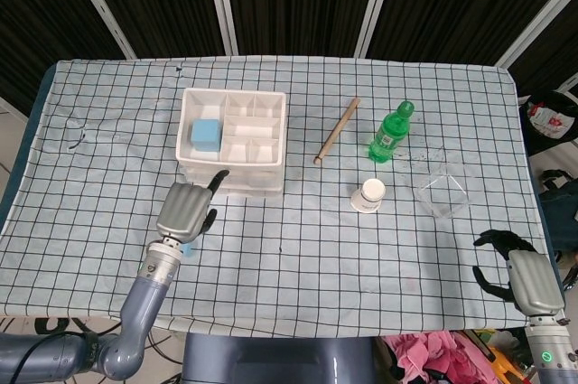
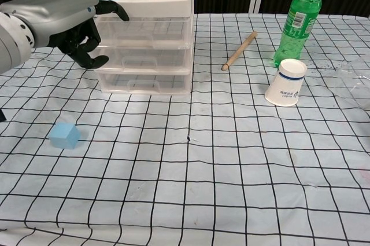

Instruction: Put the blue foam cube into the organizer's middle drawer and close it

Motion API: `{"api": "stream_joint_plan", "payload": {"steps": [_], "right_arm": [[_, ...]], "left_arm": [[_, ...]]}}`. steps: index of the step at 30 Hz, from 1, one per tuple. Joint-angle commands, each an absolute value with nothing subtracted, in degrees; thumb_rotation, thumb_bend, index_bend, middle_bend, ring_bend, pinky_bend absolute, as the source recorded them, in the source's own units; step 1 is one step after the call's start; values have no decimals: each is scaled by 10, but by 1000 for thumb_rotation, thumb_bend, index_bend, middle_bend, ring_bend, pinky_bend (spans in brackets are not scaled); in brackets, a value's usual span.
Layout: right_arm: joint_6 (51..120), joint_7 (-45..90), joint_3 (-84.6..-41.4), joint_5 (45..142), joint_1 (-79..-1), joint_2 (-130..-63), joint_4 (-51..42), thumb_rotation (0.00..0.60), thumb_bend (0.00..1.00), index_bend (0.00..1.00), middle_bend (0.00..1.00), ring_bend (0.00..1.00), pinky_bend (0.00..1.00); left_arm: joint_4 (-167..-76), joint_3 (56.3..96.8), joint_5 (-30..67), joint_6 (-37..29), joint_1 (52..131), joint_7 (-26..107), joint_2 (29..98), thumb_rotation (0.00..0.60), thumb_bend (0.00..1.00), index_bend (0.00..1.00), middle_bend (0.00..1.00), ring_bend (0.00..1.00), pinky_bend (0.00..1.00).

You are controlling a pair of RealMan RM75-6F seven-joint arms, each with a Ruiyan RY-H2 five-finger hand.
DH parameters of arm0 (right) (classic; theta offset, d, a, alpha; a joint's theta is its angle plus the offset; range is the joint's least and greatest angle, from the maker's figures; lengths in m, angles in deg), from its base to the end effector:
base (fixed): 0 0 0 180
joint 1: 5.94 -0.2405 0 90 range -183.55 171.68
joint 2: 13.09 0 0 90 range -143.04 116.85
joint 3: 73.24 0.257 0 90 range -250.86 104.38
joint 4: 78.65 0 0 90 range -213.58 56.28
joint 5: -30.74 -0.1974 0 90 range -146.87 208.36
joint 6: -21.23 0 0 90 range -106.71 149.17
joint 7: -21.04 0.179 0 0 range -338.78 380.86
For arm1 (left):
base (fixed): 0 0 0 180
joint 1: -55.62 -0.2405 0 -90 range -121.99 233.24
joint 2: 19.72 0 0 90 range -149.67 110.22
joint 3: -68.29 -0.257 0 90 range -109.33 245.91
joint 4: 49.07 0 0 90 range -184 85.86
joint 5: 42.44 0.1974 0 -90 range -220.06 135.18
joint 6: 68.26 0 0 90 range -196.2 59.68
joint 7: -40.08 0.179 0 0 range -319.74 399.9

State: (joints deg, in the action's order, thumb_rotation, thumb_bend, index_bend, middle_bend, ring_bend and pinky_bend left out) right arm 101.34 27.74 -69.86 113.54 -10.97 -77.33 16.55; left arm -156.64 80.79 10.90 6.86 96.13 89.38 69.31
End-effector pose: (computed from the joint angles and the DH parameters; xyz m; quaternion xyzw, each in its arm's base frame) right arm -0.3099 -0.2162 0.1560 0.5578 -0.4707 0.4067 0.5495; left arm -0.0923 0.3320 0.0184 -0.7093 -0.3368 -0.3688 0.4973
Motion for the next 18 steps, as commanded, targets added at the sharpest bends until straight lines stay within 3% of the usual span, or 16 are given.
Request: {"api": "stream_joint_plan", "payload": {"steps": [1, 8, 18], "right_arm": [[1014, 278, -698, 1135, -109, -773, 165, 600, 292, 385, 277, 204, 263], [1014, 278, -698, 1135, -109, -774, 166, 600, 292, 385, 277, 204, 263], [1016, 278, -698, 1135, -109, -774, 167, 600, 291, 385, 277, 204, 263]], "left_arm": [[-1566, 812, 103, 69, 964, 892, 694, 600, 379, 240, 899, 876, 859], [-1572, 816, 103, 72, 969, 886, 691, 600, 381, 324, 906, 881, 861], [-1585, 820, 86, 70, 971, 875, 677, 600, 387, 338, 905, 881, 861]]}}
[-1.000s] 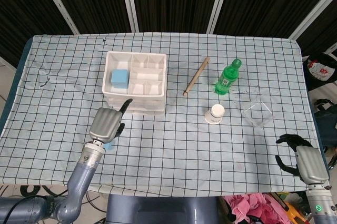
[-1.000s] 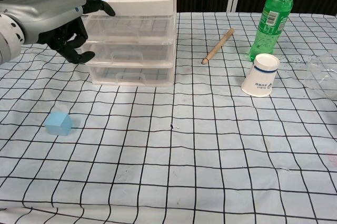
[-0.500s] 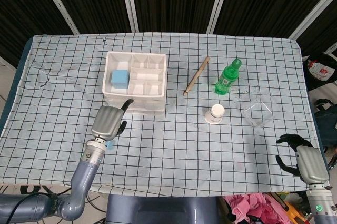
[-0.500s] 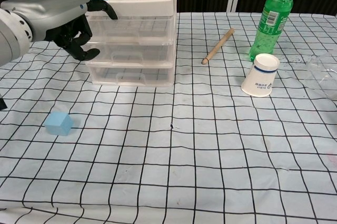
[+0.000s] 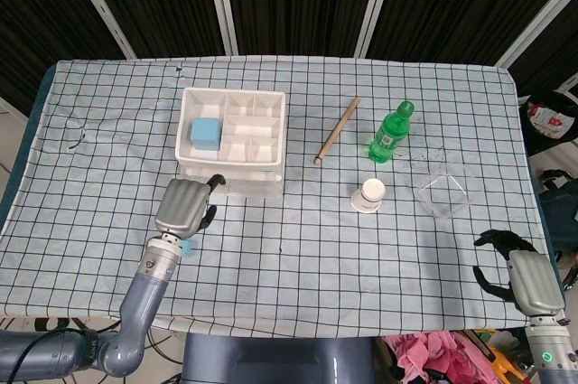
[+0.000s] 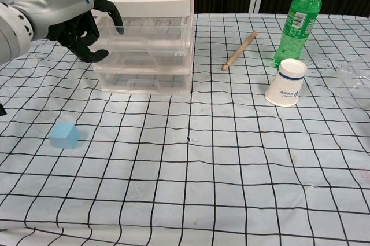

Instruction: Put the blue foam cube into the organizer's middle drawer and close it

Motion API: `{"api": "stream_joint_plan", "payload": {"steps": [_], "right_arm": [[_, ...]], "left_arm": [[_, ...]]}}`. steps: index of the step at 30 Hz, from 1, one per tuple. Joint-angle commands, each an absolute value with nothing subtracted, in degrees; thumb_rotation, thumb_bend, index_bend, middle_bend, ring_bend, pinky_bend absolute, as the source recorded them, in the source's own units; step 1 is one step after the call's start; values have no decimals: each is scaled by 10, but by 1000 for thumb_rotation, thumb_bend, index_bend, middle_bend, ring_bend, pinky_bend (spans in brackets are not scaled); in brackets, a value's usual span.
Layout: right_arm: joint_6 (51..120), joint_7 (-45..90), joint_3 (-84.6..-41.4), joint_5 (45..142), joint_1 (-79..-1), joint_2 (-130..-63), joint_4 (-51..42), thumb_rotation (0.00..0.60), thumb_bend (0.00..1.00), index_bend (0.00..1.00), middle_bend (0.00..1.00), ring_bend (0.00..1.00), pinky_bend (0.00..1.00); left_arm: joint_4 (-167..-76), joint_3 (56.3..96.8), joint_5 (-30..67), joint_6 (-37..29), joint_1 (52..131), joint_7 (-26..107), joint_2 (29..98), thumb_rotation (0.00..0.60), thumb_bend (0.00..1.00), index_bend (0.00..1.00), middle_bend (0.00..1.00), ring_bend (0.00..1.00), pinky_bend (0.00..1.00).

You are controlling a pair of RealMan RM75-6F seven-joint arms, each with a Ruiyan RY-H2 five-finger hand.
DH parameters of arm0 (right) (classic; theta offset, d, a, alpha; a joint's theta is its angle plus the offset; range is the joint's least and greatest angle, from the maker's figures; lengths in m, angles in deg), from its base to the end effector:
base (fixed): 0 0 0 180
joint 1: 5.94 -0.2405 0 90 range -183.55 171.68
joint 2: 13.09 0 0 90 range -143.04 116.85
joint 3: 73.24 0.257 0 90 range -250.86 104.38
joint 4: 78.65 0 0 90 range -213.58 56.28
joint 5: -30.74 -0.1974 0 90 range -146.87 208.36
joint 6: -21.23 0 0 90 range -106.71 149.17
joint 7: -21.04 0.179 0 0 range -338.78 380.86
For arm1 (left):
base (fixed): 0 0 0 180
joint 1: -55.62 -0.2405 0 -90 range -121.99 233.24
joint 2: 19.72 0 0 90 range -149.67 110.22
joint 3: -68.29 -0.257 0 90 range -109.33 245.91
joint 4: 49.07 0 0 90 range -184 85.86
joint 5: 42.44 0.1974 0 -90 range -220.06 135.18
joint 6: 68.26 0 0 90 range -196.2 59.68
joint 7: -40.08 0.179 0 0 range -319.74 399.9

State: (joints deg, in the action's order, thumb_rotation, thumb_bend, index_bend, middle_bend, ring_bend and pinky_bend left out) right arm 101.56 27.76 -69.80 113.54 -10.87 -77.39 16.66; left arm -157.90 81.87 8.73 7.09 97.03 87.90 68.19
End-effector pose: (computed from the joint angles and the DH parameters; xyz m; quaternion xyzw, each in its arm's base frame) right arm -0.3094 -0.2159 0.1563 0.5559 -0.4707 0.4086 0.5499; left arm -0.0893 0.3365 0.0253 -0.6990 -0.3541 -0.3765 0.4943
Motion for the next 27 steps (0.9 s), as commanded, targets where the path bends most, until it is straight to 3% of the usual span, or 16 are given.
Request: {"api": "stream_joint_plan", "payload": {"steps": [1, 27], "right_arm": [[1016, 279, -698, 1135, -109, -774, 166, 600, 292, 385, 277, 204, 263], [1018, 277, -697, 1135, -108, -775, 167, 600, 297, 387, 277, 204, 263]], "left_arm": [[-1589, 817, 87, 69, 970, 874, 674, 600, 387, 338, 905, 881, 861], [-1680, 751, 139, 73, 933, 835, 596, 600, 387, 347, 905, 881, 861]]}}
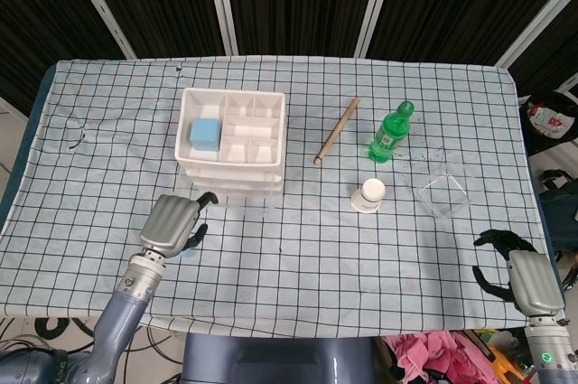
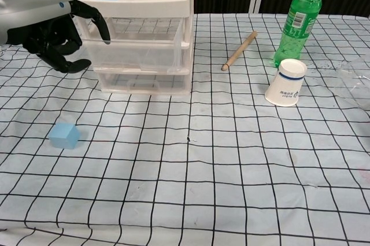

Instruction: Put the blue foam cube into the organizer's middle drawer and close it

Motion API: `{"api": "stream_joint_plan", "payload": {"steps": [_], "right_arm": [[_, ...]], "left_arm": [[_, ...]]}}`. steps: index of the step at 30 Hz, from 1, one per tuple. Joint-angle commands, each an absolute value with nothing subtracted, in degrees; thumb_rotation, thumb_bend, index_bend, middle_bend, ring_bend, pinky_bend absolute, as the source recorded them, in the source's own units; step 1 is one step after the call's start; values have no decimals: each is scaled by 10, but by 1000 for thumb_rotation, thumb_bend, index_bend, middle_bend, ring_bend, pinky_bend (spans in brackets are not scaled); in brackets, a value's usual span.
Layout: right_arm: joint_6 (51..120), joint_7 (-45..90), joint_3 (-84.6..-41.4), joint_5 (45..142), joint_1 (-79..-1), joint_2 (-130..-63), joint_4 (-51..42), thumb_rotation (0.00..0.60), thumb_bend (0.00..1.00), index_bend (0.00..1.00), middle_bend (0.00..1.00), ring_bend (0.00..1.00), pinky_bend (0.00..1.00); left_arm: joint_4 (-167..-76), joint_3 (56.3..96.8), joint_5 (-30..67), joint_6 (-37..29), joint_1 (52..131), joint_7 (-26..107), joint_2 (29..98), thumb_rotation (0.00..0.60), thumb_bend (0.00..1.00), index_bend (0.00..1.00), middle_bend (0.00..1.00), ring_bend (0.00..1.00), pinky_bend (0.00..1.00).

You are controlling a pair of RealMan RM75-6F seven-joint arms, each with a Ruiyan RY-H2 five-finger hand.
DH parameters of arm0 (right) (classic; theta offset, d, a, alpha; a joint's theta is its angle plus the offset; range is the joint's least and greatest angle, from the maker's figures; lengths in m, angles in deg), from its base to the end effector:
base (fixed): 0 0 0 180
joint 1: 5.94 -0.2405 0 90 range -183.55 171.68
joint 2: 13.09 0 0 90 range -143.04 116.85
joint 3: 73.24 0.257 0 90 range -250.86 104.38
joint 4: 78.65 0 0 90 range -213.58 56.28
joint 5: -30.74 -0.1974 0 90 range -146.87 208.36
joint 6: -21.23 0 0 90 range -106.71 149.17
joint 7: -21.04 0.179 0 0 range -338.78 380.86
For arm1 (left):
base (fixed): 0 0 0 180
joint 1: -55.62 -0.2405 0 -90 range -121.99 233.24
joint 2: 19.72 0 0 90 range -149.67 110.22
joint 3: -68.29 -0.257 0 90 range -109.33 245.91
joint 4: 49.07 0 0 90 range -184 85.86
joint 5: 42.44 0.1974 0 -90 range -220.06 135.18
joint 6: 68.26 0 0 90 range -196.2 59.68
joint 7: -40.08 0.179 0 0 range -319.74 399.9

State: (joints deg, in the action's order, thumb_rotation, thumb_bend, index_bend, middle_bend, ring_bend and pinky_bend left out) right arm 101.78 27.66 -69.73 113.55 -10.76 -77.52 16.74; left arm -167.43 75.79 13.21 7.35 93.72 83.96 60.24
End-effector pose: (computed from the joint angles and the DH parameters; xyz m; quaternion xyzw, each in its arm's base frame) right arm -0.3090 -0.2155 0.1562 0.5545 -0.4703 0.4102 0.5506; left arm -0.1011 0.3026 0.0455 -0.7172 -0.3689 -0.3726 0.4590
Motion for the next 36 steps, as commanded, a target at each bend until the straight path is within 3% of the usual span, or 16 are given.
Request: {"api": "stream_joint_plan", "payload": {"steps": [1, 11, 18, 24, 30, 36], "right_arm": [[1018, 277, -697, 1135, -108, -775, 167, 600, 297, 387, 277, 204, 263], [1019, 276, -697, 1135, -107, -776, 168, 600, 298, 387, 277, 204, 263], [1018, 277, -697, 1134, -107, -775, 168, 600, 299, 387, 277, 204, 263], [1019, 277, -696, 1134, -107, -775, 167, 600, 299, 387, 277, 204, 263], [1020, 279, -696, 1134, -106, -773, 166, 600, 299, 387, 277, 204, 263], [1021, 278, -696, 1134, -105, -774, 167, 600, 300, 387, 277, 204, 263]], "left_arm": [[-1681, 749, 142, 73, 931, 833, 594, 600, 386, 345, 905, 881, 861], [-1693, 742, 161, 67, 924, 812, 581, 600, 378, 322, 903, 880, 861], [-1692, 742, 176, 69, 922, 806, 582, 600, 192, 111, 897, 879, 861], [-1714, 732, 235, 83, 906, 781, 556, 600, 178, 111, 898, 879, 861], [-1739, 688, 308, 103, 862, 743, 475, 600, 211, 191, 900, 880, 861], [-1708, 655, 347, 111, 827, 701, 416, 600, 232, 216, 901, 879, 861]]}}
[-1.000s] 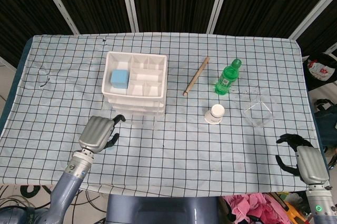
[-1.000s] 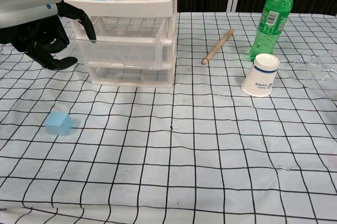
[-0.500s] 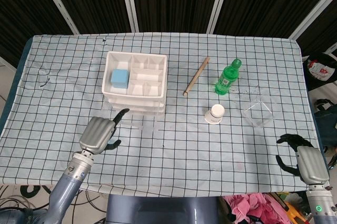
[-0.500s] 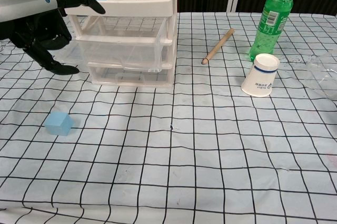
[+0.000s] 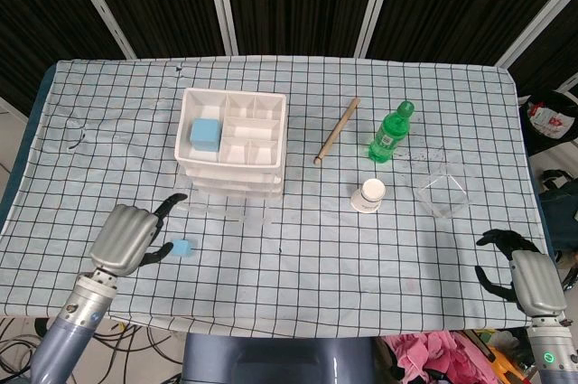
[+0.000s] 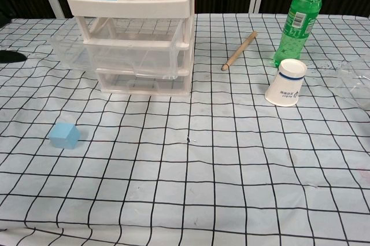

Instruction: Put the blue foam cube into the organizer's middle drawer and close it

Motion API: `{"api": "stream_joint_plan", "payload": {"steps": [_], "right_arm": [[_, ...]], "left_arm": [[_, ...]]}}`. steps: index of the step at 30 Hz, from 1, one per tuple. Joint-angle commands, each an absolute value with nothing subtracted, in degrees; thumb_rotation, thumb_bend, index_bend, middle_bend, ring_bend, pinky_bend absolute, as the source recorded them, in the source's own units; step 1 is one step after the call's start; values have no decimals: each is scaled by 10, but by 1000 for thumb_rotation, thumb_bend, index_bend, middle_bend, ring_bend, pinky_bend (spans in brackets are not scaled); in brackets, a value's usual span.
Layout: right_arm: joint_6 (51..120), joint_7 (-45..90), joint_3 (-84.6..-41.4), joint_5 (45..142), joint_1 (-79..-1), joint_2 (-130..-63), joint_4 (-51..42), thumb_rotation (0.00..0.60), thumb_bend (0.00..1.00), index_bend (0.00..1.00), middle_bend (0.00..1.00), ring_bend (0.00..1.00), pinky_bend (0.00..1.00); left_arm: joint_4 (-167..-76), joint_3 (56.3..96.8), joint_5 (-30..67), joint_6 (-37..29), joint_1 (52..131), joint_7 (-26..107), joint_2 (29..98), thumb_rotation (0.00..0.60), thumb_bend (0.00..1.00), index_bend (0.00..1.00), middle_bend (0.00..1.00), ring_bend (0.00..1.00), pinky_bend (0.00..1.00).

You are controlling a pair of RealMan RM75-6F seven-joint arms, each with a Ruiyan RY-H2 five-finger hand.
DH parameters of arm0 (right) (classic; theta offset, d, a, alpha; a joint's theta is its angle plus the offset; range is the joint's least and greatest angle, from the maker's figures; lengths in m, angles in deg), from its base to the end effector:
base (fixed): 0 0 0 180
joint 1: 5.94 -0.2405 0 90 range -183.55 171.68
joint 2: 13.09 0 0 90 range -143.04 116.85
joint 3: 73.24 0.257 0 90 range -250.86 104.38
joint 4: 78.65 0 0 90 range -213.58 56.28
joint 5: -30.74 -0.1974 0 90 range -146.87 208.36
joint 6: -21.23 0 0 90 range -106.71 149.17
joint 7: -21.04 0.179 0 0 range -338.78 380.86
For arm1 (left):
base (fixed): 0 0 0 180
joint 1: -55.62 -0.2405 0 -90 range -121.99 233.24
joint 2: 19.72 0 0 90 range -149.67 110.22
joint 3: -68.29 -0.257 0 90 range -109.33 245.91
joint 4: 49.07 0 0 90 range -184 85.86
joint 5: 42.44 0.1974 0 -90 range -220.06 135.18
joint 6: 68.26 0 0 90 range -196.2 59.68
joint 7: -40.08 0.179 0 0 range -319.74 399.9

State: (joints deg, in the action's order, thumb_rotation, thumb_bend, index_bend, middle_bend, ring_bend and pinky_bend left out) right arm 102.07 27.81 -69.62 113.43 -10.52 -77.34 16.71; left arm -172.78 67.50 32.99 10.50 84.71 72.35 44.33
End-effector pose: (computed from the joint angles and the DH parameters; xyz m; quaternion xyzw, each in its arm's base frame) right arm -0.3101 -0.2147 0.1586 0.5517 -0.4695 0.4107 0.5537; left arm -0.1325 0.2647 0.1147 -0.7145 -0.3295 -0.4010 0.4692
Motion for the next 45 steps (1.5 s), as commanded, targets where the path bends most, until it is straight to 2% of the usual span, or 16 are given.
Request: {"api": "stream_joint_plan", "payload": {"steps": [1, 8, 16, 19, 24, 32, 45], "right_arm": [[1021, 278, -696, 1135, -105, -774, 168, 600, 300, 387, 277, 204, 263], [1022, 274, -697, 1138, -106, -775, 171, 600, 301, 387, 277, 204, 263], [1021, 275, -696, 1134, -105, -775, 169, 600, 301, 387, 277, 204, 263], [1020, 276, -696, 1133, -106, -775, 168, 600, 302, 387, 277, 204, 263], [1020, 275, -695, 1133, -105, -774, 169, 600, 303, 387, 277, 204, 263], [1019, 277, -695, 1132, -105, -774, 169, 600, 304, 391, 277, 204, 263], [1020, 282, -696, 1134, -105, -772, 169, 600, 306, 390, 277, 204, 263]], "left_arm": [[-1700, 653, 349, 110, 824, 696, 411, 600, 239, 216, 901, 879, 861], [-1608, 647, 312, 72, 813, 667, 407, 600, 246, 219, 902, 880, 861], [-1528, 649, 273, 13, 820, 674, 451, 600, 246, 262, 904, 882, 861], [-1496, 651, 240, -18, 828, 703, 486, 600, 246, 281, 906, 885, 861], [-1483, 656, 207, -37, 834, 734, 526, 600, 246, 268, 906, 885, 861], [-1484, 659, 205, -37, 836, 753, 553, 600, 234, 230, 908, 887, 863], [-1487, 677, 168, -44, 854, 797, 614, 600, 236, 279, 914, 892, 866]]}}
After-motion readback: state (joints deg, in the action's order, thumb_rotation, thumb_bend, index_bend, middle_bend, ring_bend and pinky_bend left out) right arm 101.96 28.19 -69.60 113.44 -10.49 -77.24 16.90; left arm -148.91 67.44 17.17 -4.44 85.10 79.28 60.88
